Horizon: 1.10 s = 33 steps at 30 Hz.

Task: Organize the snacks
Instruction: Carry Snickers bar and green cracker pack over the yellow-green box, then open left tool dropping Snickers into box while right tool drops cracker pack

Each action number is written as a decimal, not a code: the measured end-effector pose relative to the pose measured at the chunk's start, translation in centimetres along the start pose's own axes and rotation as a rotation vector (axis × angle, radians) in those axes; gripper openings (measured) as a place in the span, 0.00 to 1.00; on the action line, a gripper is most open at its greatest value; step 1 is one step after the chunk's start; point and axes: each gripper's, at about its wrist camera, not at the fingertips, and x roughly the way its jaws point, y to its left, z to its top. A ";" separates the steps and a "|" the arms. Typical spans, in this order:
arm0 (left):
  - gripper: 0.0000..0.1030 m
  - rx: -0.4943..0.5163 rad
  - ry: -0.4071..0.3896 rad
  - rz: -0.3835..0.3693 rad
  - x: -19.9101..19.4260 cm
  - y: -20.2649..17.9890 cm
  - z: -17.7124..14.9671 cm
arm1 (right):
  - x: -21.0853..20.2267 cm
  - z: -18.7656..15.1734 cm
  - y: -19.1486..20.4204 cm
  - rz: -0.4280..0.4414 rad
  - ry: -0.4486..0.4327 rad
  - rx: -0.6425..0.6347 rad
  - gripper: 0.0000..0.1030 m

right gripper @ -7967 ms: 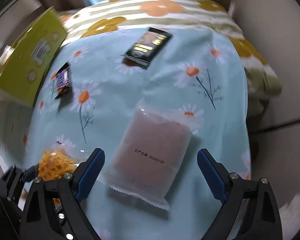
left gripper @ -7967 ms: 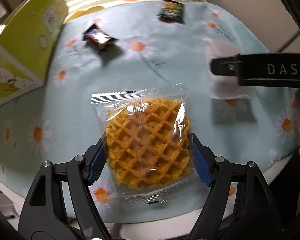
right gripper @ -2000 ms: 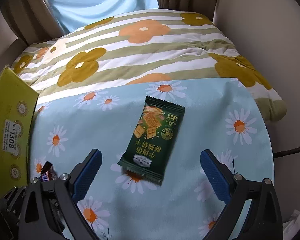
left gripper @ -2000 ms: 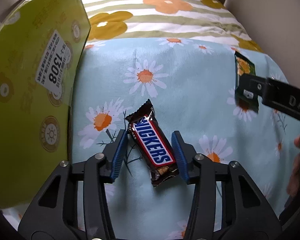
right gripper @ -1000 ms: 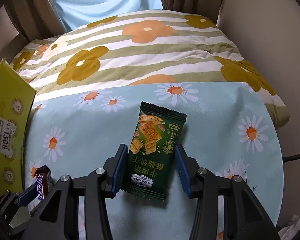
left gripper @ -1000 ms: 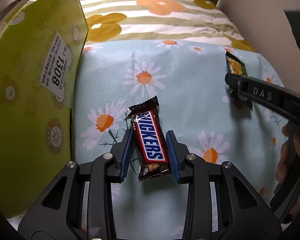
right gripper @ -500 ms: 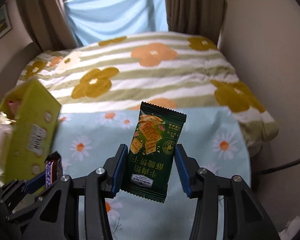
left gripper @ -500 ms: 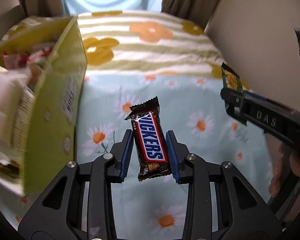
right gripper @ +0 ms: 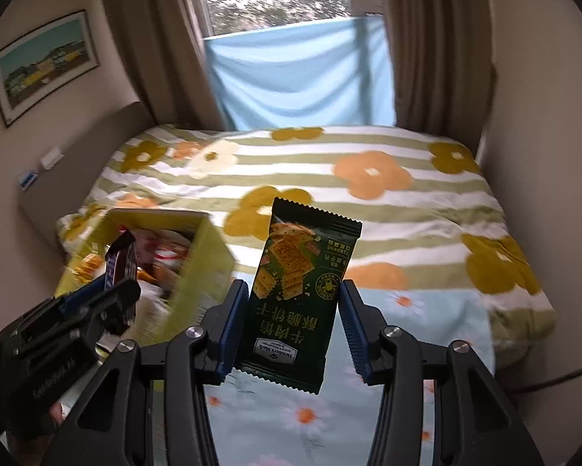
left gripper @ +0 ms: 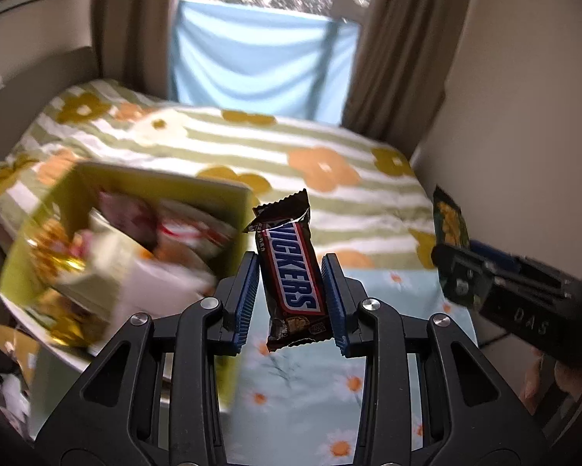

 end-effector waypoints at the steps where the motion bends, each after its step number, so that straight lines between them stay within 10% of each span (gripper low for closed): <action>1: 0.29 -0.001 -0.010 0.009 -0.5 0.9 0.5 | 0.1 0.4 1.2 0.012 -0.006 -0.011 0.43; 15: 0.29 -0.010 0.078 0.014 1.0 18.2 6.2 | 7.0 3.0 14.9 0.114 0.031 -0.001 0.43; 28: 0.30 0.044 0.229 -0.082 3.3 24.0 5.7 | 8.3 4.7 15.7 0.105 0.072 0.103 0.43; 33: 0.86 0.007 0.244 -0.065 3.5 24.5 4.8 | 9.3 4.5 15.9 0.132 0.123 0.110 0.43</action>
